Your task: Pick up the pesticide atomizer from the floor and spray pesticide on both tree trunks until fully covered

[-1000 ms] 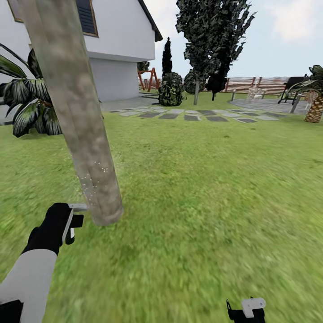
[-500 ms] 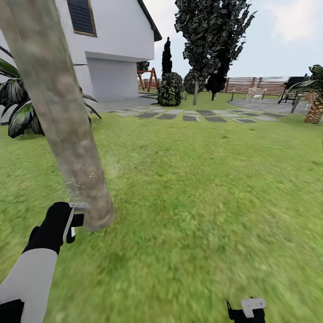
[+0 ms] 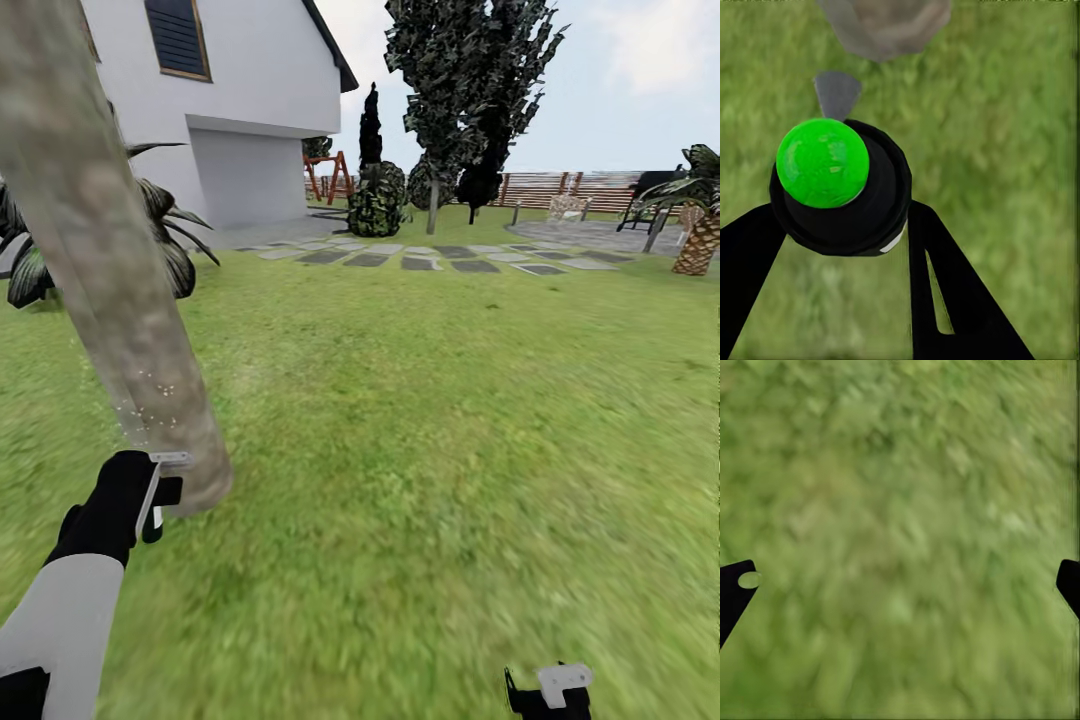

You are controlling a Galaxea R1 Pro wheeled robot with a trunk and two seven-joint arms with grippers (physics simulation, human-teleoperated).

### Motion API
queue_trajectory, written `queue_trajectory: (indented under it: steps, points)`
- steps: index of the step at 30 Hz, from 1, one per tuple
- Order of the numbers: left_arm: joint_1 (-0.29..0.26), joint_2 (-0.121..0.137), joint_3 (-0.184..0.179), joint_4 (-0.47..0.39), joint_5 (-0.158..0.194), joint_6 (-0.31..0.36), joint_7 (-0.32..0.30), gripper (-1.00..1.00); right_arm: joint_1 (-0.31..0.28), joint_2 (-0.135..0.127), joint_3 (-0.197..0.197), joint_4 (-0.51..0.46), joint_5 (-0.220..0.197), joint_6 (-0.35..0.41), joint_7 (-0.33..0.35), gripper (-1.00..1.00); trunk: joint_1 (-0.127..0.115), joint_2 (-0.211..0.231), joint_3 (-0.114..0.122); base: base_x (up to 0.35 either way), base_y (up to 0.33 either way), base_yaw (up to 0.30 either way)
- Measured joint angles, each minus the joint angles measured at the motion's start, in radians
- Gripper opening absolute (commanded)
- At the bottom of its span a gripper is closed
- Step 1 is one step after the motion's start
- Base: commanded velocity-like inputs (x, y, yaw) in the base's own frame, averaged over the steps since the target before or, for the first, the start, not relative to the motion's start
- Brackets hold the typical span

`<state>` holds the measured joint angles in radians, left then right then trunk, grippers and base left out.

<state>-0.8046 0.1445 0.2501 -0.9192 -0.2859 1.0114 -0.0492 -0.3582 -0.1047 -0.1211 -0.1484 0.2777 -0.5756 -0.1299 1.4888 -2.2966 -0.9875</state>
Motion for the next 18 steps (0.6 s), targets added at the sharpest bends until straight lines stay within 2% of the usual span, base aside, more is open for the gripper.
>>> queue_trajectory:
  steps: [2, 8, 14, 18]
  points:
    - [0.0, 0.001, 0.0, 0.0, 0.0, 0.0, 0.0, -1.0, 0.0, 0.0, 0.0, 0.0, 0.0, 0.0, 0.0, 1.0, 0.0, 0.0, 0.0, 0.196, -0.224, 0.099]
    - [-0.004, 0.001, 0.001, 0.0, 0.001, -0.001, 0.001, -1.0, 0.0, 0.0, 0.0, 0.0, 0.0, 0.0, 0.0, 1.0, 0.0, 0.0, 0.0, 0.267, -0.152, 0.272]
    - [-0.014, 0.0, 0.002, -0.001, 0.002, -0.001, 0.002, -1.0, 0.0, 0.0, 0.001, 0.0, 0.0, 0.0, 0.0, 1.0, 0.0, 0.0, 0.0, 0.304, -0.023, 0.278]
    - [-0.013, -0.002, 0.002, -0.001, 0.001, -0.001, 0.002, -1.0, 0.0, 0.0, 0.0, 0.0, 0.0, 0.0, 0.0, 1.0, 0.0, 0.0, 0.0, 0.041, 0.0, 0.278]
